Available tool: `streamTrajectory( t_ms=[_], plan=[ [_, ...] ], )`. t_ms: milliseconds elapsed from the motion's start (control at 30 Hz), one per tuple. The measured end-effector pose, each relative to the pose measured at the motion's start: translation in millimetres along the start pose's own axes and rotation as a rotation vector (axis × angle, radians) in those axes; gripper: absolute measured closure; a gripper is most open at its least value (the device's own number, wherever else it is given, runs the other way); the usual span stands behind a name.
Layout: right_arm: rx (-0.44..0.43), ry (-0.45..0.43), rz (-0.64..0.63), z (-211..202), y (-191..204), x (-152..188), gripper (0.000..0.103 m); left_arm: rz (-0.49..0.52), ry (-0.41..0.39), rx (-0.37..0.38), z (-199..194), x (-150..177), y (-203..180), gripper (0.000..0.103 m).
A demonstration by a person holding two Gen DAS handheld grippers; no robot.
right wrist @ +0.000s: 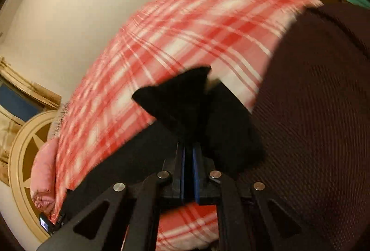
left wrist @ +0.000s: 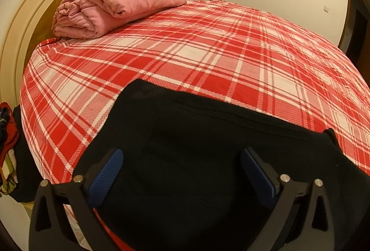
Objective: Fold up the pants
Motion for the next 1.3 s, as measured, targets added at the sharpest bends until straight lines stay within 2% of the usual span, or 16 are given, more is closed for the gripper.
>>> streamTrajectory(
  t_ms=[100, 167, 300, 367, 400, 433, 533, 633, 767, 933, 1000, 1067, 1100, 1133, 1233, 1300],
  plan=[
    [0.023, 0.037, 0.058, 0, -13, 8, 0.094, 0.006, 0.003, 0.004, -2, -1, 0, 0.000],
    [0.034, 0.019, 0.079, -13, -20, 4, 0.094, 0.005, 0.003, 0.013, -5, -1, 0, 0.000],
    [0.161, -0.122, -0.043, -51, -11, -23, 0.091, 0.008, -0.019, 0.014, -13, -5, -1, 0.000],
    [0.213, -0.168, -0.116, -59, -3, -38, 0.071, 0.013, -0.038, 0.017, -19, -8, -5, 0.000],
    [0.216, -0.168, -0.141, -59, 0, -43, 0.045, 0.017, -0.046, 0.021, -22, -10, -7, 0.000],
    [0.218, -0.170, -0.172, -55, 3, -50, 0.033, 0.023, -0.053, 0.027, -26, -11, -10, 0.000],
    [0.216, -0.131, -0.268, -31, 11, -62, 0.033, 0.037, -0.069, 0.069, -37, -13, -23, 0.000],
    [0.278, -0.047, -0.359, -2, 9, -71, 0.033, 0.072, -0.090, 0.098, -49, -13, -39, 0.000],
    [0.252, 0.078, -0.371, 30, -4, -70, 0.033, 0.123, -0.132, 0.112, -66, -11, -52, 0.000],
    [0.221, 0.193, -0.446, 56, 1, -54, 0.034, 0.107, -0.117, 0.104, -66, -8, -50, 0.000],
    [0.226, 0.242, -0.467, 63, 2, -42, 0.042, 0.101, -0.109, 0.101, -64, -6, -48, 0.000],
    [0.201, 0.260, -0.466, 59, 5, -36, 0.061, 0.098, -0.102, 0.100, -62, -5, -46, 0.000],
    [0.182, 0.269, -0.447, 56, 5, -34, 0.085, 0.096, -0.102, 0.100, -62, -4, -46, 0.000],
    [0.170, 0.264, -0.431, 52, 7, -33, 0.089, 0.093, -0.103, 0.099, -62, -4, -44, 0.000],
    [0.178, 0.204, -0.438, 35, 30, -32, 0.089, 0.078, -0.096, 0.103, -58, -5, -40, 0.000],
    [0.076, 0.174, -0.464, 18, 70, -25, 0.089, 0.061, -0.095, 0.109, -58, -7, -35, 0.000]
  ],
)
Point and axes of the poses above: each gripper's, at about its wrist camera, not at the fingertips, and z roughly the way its jaws point, y to its left, x to its underside, the point moved 7 cm from there along z, roughly the way its jaws point, and after that the axes turned 9 degrees about -x, right-handed, at the moved point
